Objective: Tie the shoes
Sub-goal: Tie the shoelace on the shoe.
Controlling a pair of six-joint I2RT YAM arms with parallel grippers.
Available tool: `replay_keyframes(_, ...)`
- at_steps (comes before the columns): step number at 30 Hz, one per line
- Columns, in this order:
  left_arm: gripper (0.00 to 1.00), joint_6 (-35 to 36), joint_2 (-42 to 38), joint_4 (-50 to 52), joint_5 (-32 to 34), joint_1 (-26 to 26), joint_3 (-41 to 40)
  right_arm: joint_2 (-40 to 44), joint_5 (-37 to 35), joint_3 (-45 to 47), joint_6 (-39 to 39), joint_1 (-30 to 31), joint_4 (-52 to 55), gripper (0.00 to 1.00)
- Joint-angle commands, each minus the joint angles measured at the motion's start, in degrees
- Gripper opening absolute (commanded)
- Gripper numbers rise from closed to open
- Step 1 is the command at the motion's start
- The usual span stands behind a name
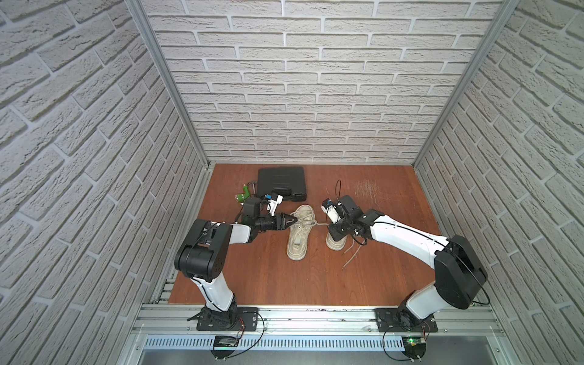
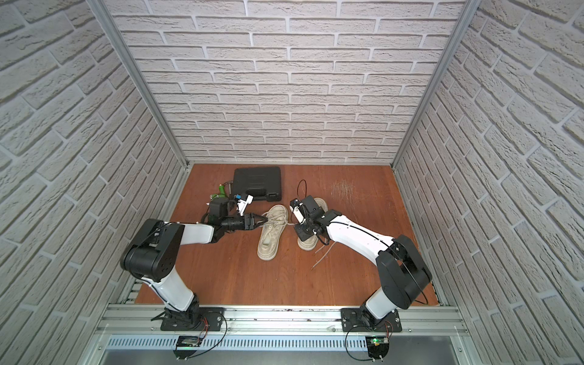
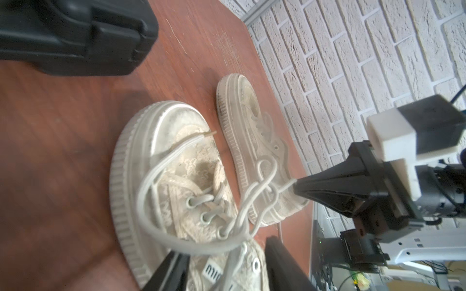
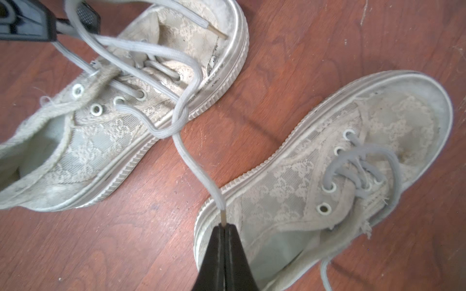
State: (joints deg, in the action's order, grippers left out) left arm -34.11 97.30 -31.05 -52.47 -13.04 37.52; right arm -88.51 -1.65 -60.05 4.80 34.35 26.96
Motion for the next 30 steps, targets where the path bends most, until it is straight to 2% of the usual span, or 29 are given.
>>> replay_keyframes(1, 0.58, -2.27, -4.14, -3.24, 2.47, 2.27, -2.79, 2.36, 0.81, 0.98, 1.38, 0.35, 0.78, 0.03)
replay_keyframes(6, 0.63, -5.00, -6.35, 2.59, 5.26, 3.63, -1.91, 2.31, 1.20, 0.99, 0.92, 0.81, 0.61, 0.02)
replay_keyframes(12, 0.63, -9.55, -1.49, 9.19, 5.43, 3.55, 4.30, 1.24, 1.30, 0.03, 0.94, 1.42, -0.06, 0.03)
replay_keyframes(22, 0.63, -16.14, 7.65, 3.25, 2.47, 1.64, 9.56, 0.14, 0.51, -0.67, 0.66, 2.21, 0.11, 0.03)
replay_keyframes(30, 0.52, -23.23, 12.69, -6.28, 0.53, 0.30, 10.61, 0.09, -0.19, -1.12, 0.66, 2.48, 0.27, 0.03)
